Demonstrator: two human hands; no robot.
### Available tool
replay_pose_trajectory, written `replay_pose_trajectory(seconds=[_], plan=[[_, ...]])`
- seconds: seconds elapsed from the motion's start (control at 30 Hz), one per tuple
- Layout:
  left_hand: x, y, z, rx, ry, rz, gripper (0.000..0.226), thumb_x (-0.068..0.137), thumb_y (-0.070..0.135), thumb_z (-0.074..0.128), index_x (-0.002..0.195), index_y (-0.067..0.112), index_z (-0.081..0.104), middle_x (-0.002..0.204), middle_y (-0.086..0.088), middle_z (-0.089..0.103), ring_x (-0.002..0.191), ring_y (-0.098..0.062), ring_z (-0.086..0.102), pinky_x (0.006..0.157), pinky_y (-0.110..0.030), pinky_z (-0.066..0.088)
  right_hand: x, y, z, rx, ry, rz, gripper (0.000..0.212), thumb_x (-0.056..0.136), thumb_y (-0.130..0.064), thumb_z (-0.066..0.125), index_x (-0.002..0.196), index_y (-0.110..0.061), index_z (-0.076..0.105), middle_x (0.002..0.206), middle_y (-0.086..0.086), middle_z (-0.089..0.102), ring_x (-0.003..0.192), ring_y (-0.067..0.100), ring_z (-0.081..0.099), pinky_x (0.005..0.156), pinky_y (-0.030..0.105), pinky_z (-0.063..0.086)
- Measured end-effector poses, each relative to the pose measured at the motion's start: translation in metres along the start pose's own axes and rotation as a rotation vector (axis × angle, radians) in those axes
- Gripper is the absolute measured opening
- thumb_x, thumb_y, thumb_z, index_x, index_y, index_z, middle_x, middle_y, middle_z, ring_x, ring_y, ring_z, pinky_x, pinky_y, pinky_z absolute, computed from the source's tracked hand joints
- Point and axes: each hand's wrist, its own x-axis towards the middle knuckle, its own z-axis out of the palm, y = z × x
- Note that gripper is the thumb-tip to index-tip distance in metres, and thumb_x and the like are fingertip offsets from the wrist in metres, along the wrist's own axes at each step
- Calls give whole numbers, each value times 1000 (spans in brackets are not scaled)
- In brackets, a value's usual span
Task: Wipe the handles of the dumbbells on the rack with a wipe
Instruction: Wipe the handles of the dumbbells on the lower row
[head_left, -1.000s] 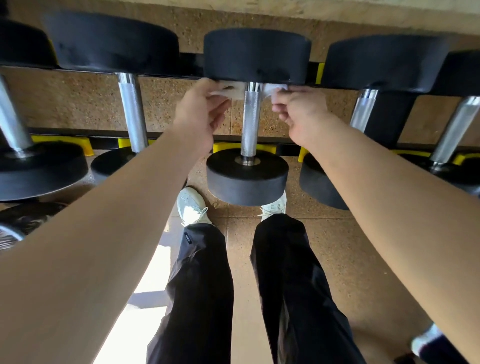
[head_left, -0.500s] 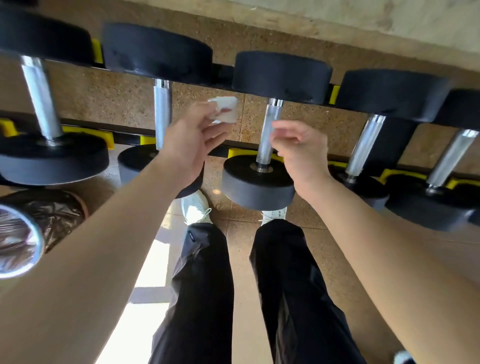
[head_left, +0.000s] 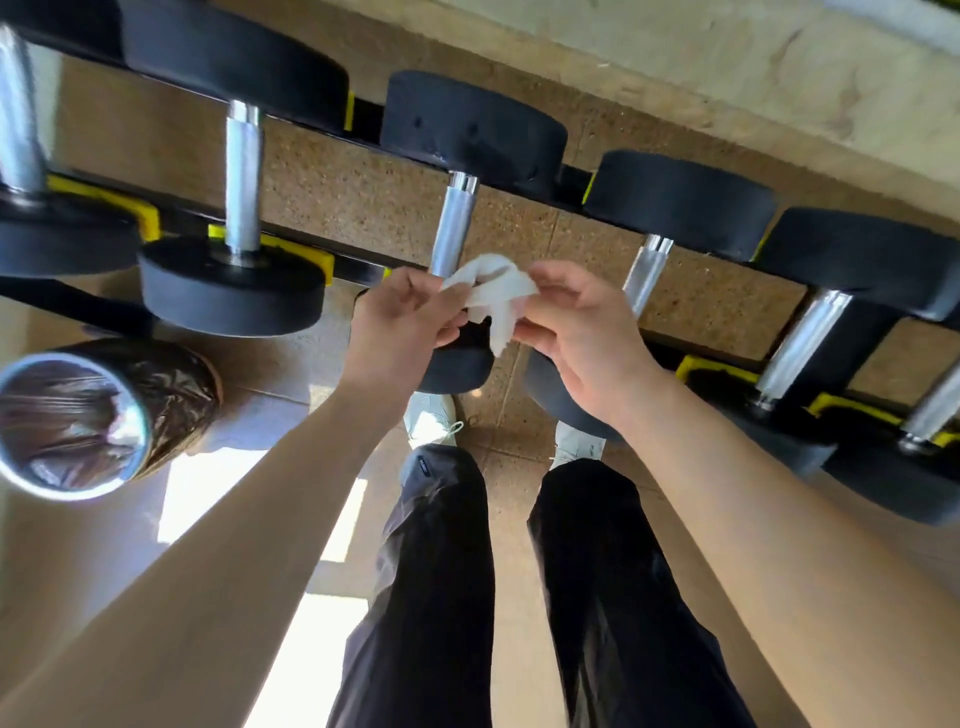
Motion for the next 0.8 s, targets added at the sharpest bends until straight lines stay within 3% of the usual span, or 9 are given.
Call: replay_pose_trajectory(seconds=[0.13, 0.23, 0.3, 0.37, 0.53, 0.57, 0.7, 0.8], plan=[[3, -6, -24, 152, 19, 194, 20, 85, 11, 79, 93, 20, 63, 96, -3, 75, 91, -18, 73, 87, -46, 60, 0, -2, 30, 226, -6, 36, 28, 90, 11, 59, 113, -7, 62, 117, 22, 67, 105, 32, 70, 85, 38, 60], [5, -4, -37, 251, -68, 339, 49, 85, 6, 76, 118, 38, 58, 116, 12, 68, 107, -7, 67, 91, -35, 58, 5, 0, 45, 206, 14, 40, 23, 90, 12, 59, 104, -3, 67, 112, 20, 67, 99, 27, 71, 80, 30, 59], [9, -2, -43, 255, -161, 350, 43, 88, 4, 65, 124, 27, 66, 116, 8, 69, 108, -8, 66, 93, -35, 57, 10, 4, 54, 134, 31, 33, 21, 88, 13, 62, 101, -2, 69, 107, 21, 68, 97, 27, 72, 80, 29, 58], [12, 2, -45, 215, -208, 254, 29, 92, 12, 59, 116, 19, 74, 107, -2, 73, 98, -16, 68, 89, -36, 58, 15, 8, 60, 108, 28, 31, 21, 87, 12, 64, 104, 1, 69, 104, 20, 69, 96, 25, 71, 81, 29, 57], [37, 0, -50, 400, -139, 250, 16, 88, 19, 77, 103, 22, 76, 91, 2, 76, 83, -19, 73, 82, -47, 60, 25, 6, 61, 260, 2, 74, 25, 92, 5, 60, 116, 1, 66, 116, 23, 70, 104, 26, 71, 88, 30, 58], [46, 1, -49, 406, -90, 235, 14, 87, 19, 79, 101, 22, 76, 88, 4, 76, 80, -17, 73, 80, -44, 61, 26, 7, 59, 180, 8, 55, 25, 92, 3, 61, 115, -3, 67, 115, 19, 71, 104, 24, 71, 90, 31, 58], [83, 8, -43, 494, 155, 289, 13, 88, 23, 75, 101, 24, 75, 91, 11, 73, 84, -7, 69, 76, -24, 58, 33, 33, 45, -653, 45, -81, 31, 84, -19, 77, 115, -18, 71, 109, -4, 72, 101, 8, 67, 96, 28, 53], [107, 10, -24, 582, 151, 311, 19, 91, 24, 71, 110, 21, 75, 101, 12, 72, 88, -4, 66, 69, -11, 50, 34, 52, 35, -827, -25, -125, 24, 85, -36, 76, 104, -22, 76, 102, -11, 74, 98, 3, 65, 89, 24, 50]])
